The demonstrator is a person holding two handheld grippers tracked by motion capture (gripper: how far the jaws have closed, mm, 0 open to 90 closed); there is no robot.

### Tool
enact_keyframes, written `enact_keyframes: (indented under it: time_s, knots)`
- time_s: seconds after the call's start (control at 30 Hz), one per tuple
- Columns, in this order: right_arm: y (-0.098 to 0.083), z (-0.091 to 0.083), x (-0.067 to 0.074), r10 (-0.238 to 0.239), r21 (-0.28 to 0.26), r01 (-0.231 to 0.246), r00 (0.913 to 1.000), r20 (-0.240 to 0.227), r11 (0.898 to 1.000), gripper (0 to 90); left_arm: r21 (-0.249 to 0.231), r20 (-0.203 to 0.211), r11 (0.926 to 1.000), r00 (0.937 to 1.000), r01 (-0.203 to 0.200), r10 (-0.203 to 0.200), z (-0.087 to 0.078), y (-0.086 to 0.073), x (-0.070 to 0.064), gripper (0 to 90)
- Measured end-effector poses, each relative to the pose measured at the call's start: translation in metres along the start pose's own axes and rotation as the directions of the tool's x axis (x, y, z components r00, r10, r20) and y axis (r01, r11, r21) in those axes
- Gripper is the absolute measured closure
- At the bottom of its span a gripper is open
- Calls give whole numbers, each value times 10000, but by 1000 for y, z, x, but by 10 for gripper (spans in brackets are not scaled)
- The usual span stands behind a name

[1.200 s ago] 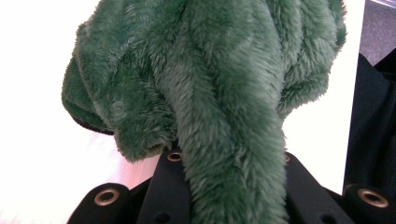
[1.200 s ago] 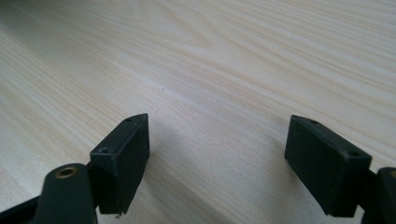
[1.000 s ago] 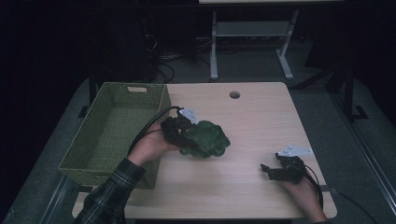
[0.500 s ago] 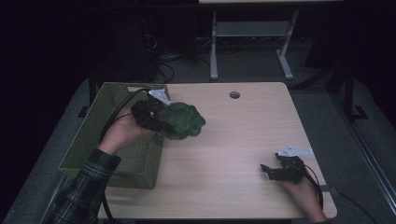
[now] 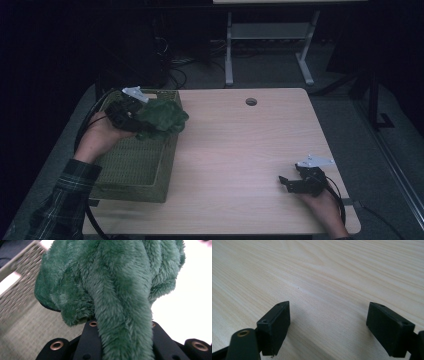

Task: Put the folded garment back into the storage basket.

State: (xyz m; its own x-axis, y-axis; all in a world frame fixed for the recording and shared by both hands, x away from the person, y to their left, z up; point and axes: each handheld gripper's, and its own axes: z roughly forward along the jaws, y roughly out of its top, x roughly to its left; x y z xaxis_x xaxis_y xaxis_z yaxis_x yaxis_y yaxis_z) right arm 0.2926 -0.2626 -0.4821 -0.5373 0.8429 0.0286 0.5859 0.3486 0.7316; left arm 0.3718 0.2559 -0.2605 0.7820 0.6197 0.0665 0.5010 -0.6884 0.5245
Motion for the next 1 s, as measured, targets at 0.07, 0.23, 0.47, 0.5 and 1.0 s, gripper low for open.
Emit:
enact_keyframes:
  time_s: [0.07, 0.23, 0.47, 0.5, 1.0]
  knots:
    - [0, 0, 0, -4, 30, 4, 10000, 7, 10000, 163, 20, -187, 9998, 9997, 183, -182, -1, -7, 6, 783]
    - [1, 2, -1, 96, 225, -99, 9999, 125, 9997, 76, 95, -673, 9976, 9954, 687, -680, -4, -26, 20, 782]
    - [1, 3, -1, 169, 392, -177, 9997, 201, 9991, 27, 496, -1092, 9898, 9859, 1332, -1272, 8, -53, 33, 782]
    - [1, 3, -1, 175, 388, -182, 9996, 201, 9991, 27, 563, -1111, 9879, 9842, 1446, -1377, 13, -57, 34, 782]
    - [1, 3, -1, 127, 389, -133, 9998, 165, 9992, 27, 1294, -1200, 9668, 9713, 2203, -2052, 87, -95, 41, 762]
